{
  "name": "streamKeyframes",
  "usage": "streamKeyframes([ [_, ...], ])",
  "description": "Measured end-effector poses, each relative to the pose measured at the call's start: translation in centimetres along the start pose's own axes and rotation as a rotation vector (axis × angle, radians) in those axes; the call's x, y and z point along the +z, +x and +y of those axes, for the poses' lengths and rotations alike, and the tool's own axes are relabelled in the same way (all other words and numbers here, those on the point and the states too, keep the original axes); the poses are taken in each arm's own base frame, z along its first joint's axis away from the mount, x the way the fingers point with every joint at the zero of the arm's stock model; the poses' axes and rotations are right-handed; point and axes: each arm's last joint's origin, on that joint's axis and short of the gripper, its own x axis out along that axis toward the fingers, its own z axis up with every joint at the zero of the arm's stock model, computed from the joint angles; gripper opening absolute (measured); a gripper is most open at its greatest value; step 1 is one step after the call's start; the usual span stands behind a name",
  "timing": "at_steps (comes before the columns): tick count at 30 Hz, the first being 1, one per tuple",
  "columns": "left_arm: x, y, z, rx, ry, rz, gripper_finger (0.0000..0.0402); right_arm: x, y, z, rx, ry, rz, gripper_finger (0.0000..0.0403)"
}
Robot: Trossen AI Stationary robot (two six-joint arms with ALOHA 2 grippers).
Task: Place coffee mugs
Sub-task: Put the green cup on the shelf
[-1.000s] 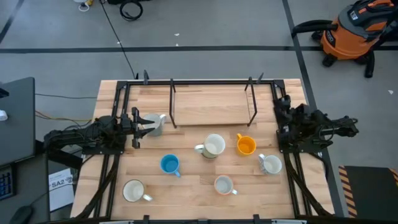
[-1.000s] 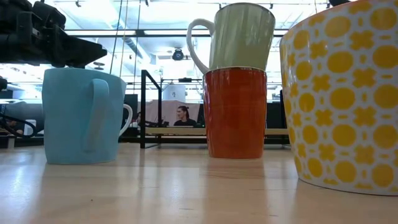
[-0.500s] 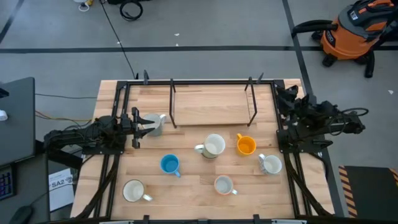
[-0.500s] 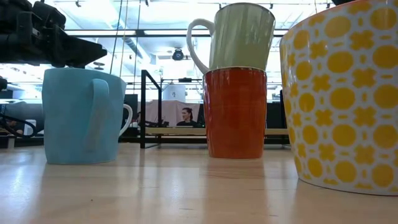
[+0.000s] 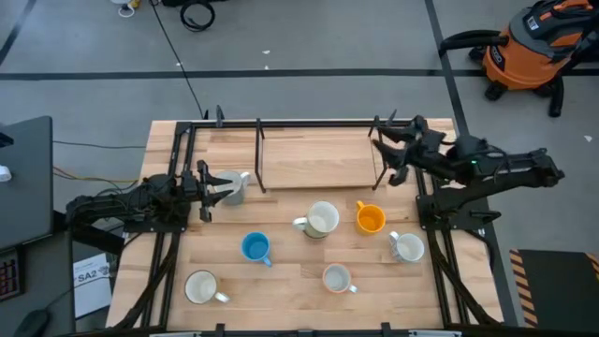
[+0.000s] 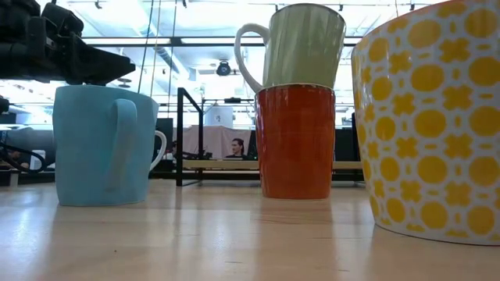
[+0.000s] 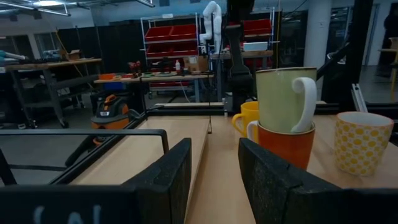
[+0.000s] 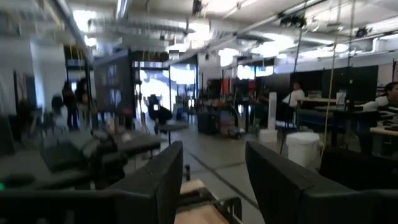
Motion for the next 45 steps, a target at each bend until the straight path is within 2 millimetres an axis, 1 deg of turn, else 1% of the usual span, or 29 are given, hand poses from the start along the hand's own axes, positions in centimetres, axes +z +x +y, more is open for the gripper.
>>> streamKeyframes([
  [6, 0.0, 0.0, 0.0, 0.0, 0.0, -0.001, 0.0139, 0.9, 3.2, 1.8, 0.089, -0.056, 0.104, 0.0181],
  [9, 0.0, 0.0, 0.0, 0.0, 0.0, -0.001, 0.0139, 0.8, 4.8, 2.9, 0.167, -0.081, 0.164, 0.0181],
  [13, 0.0, 0.0, 0.0, 0.0, 0.0, -0.001, 0.0139, 0.4, 6.7, 4.1, 0.231, -0.116, 0.283, 0.0181],
  [19, 0.0, 0.0, 0.0, 0.0, 0.0, 0.0, 0.0139, -0.1, 9.4, 5.3, 0.322, -0.129, 0.483, 0.0181],
  [22, 0.0, 0.0, 0.0, 0.0, 0.0, -0.001, 0.0139, -0.2, 10.6, 5.8, 0.396, -0.114, 0.545, 0.0181],
  [25, 0.0, 0.0, 0.0, 0.0, 0.0, 0.0, 0.0139, -0.8, 11.7, 6.4, 0.472, -0.107, 0.595, 0.018],
  [29, 0.0, 0.0, 0.0, 0.0, 0.0, 0.0, 0.0139, -1.9, 12.8, 7.1, 0.551, -0.092, 0.648, 0.018],
  [34, 0.0, 0.0, 0.0, 0.0, 0.0, 0.0, 0.0139, -4.2, 13.7, 7.8, 0.618, -0.112, 0.734, 0.018],
  [38, 0.0, 0.0, 0.0, 0.0, 0.0, 0.0, 0.0139, -5.8, 14.4, 8.4, 0.635, -0.141, 0.769, 0.018],
  [42, 0.0, 0.0, 0.0, 0.0, 0.0, 0.0, 0.0139, -7.0, 14.5, 8.6, 0.662, -0.145, 0.832, 0.018],
  [45, 0.0, 0.0, 0.0, 0.0, 0.0, 0.0, 0.0139, -7.5, 14.2, 8.6, 0.682, -0.142, 0.887, 0.018],
])
